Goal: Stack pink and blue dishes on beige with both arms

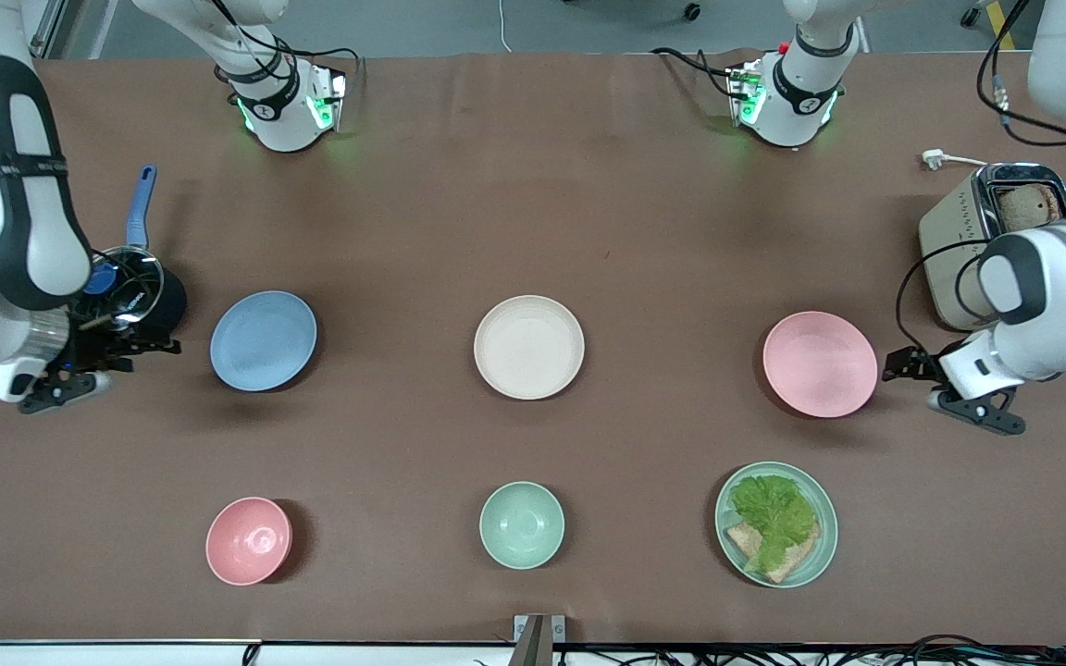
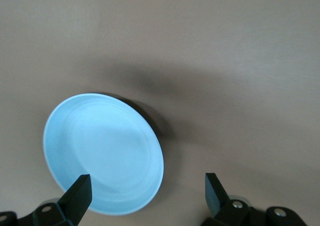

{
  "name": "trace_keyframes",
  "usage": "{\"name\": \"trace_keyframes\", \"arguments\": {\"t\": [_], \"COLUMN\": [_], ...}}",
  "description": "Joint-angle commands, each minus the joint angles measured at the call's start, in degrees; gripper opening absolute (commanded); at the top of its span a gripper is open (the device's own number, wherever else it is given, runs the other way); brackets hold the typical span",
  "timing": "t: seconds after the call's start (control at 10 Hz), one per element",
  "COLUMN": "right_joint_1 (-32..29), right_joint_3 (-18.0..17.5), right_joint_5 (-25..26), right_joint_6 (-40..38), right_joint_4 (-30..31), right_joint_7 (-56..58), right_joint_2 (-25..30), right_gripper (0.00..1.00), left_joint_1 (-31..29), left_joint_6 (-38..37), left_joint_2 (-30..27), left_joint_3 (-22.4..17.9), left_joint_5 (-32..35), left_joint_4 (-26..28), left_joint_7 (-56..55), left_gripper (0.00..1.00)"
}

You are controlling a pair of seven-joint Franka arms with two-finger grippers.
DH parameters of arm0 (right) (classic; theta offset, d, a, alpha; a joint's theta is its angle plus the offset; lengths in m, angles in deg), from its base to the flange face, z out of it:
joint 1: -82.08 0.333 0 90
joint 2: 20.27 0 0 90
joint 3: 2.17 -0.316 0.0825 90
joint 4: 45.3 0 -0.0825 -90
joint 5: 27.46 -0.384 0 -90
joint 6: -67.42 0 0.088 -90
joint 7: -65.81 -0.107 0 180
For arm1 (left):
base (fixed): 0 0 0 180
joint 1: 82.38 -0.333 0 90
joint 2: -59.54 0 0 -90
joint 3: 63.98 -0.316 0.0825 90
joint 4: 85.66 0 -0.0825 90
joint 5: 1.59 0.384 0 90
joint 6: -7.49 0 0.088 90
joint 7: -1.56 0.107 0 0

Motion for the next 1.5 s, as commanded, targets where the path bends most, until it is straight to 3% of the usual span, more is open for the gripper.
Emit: {"name": "trace_keyframes", "arguments": {"t": [0.0, 0.3, 0.4, 0.5, 0.9, 1.1, 1.3, 1.4], "right_joint_1": [-0.3, -0.7, -0.5, -0.7, -0.7, -0.7, -0.8, -0.8], "right_joint_3": [-0.4, -0.4, -0.4, -0.4, -0.4, -0.4, -0.4, -0.4], "right_joint_5": [-5.1, -6.1, -9.2, -10.8, -14.2, -16.2, -16.7, -17.5], "right_joint_6": [4.0, 10.0, 10.3, 10.2, 10.1, 9.7, 9.7, 9.7], "right_joint_4": [4.2, 4.9, 5.1, 5.9, 7.8, 7.8, 7.8, 7.8], "right_joint_7": [5.6, 8.7, 10.8, 13.0, 16.5, 18.7, 18.7, 18.8], "right_joint_2": [-0.6, -3.7, -4.7, -4.9, -5.8, -6.7, -7.0, -7.1], "right_gripper": [1.0, 1.0, 1.0, 0.99, 0.68, 0.5, 0.36, 0.14], "left_joint_1": [0.0, 0.1, 0.3, 0.4, 0.3, 0.3, 0.9, 2.6], "left_joint_6": [2.1, 2.1, 1.9, 1.4, -9.8, -15.0, -15.3, -14.2], "left_joint_2": [3.9, 5.1, 5.1, 4.5, -2.8, -6.4, -6.6, -5.6], "left_joint_3": [0.5, 0.6, 0.7, 0.7, 6.1, 12.9, 20.7, 23.3], "left_joint_5": [-0.8, -1.0, -1.0, -1.0, -1.1, -1.2, -1.1, -0.7], "left_joint_4": [0.0, -0.1, -0.3, -0.6, -3.7, -3.7, -3.4, -3.5], "left_joint_7": [1.5, 1.2, 1.1, 0.9, -4.5, -15.5, -31.5, -38.8], "left_gripper": [0.61, 0.27, 0.11, 0.01, 0.0, 0.0, 0.0, 0.0]}}
